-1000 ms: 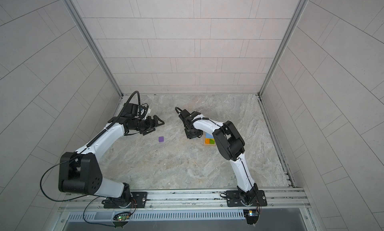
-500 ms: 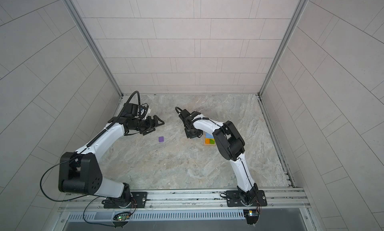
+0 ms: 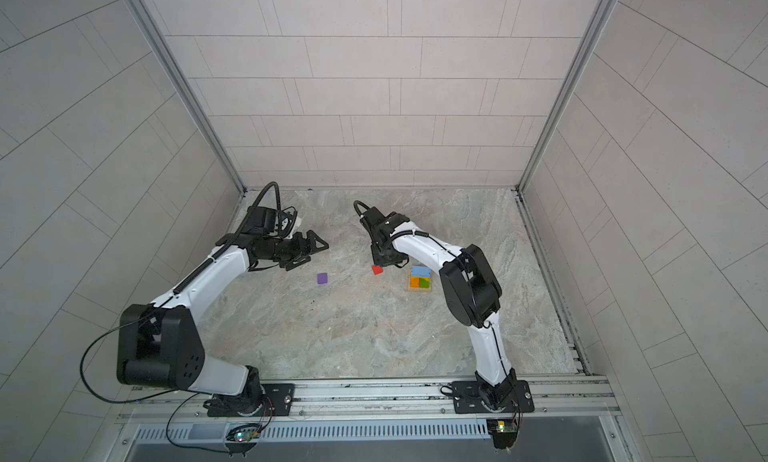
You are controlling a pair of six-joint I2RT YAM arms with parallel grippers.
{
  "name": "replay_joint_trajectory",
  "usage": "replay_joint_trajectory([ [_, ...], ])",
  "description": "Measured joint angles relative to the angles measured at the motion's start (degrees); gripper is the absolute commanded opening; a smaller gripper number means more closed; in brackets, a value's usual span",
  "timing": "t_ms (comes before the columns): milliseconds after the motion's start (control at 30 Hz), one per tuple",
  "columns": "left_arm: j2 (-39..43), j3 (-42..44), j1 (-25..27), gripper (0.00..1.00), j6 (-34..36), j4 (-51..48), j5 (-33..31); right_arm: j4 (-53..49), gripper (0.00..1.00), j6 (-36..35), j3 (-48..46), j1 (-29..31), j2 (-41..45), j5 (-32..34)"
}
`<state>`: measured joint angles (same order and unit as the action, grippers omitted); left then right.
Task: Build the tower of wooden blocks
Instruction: 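Lift the blue cube with the right gripper and carry it over the tower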
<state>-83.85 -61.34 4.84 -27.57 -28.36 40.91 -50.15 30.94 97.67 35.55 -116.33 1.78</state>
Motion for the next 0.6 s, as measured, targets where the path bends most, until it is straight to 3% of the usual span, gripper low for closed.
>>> replay_joint_trajectory([
  [600,0.68,0.0,0.0,0.93,-0.02,0.0,0.28,-9.35,0.2,7.19,-0.22,-1.33,13.4,2.89],
])
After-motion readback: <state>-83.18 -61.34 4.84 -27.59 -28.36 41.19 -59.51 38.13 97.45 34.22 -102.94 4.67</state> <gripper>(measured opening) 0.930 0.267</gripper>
